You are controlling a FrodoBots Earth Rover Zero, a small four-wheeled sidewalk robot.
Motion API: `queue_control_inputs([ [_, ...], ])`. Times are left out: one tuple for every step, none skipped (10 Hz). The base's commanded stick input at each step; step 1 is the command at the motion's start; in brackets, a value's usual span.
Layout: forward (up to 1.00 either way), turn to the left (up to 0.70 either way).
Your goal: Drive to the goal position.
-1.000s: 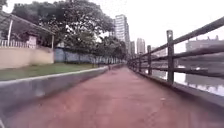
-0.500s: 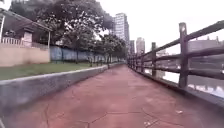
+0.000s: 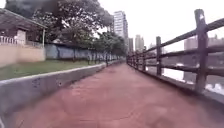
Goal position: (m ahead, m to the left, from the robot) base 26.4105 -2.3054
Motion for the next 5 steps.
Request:
queue_control_inputs([
  [1.0,0.0],
  [1.0,0.25],
  [1.0,0.29],
  [1.0,0.15],
  [1.0,0.0],
])
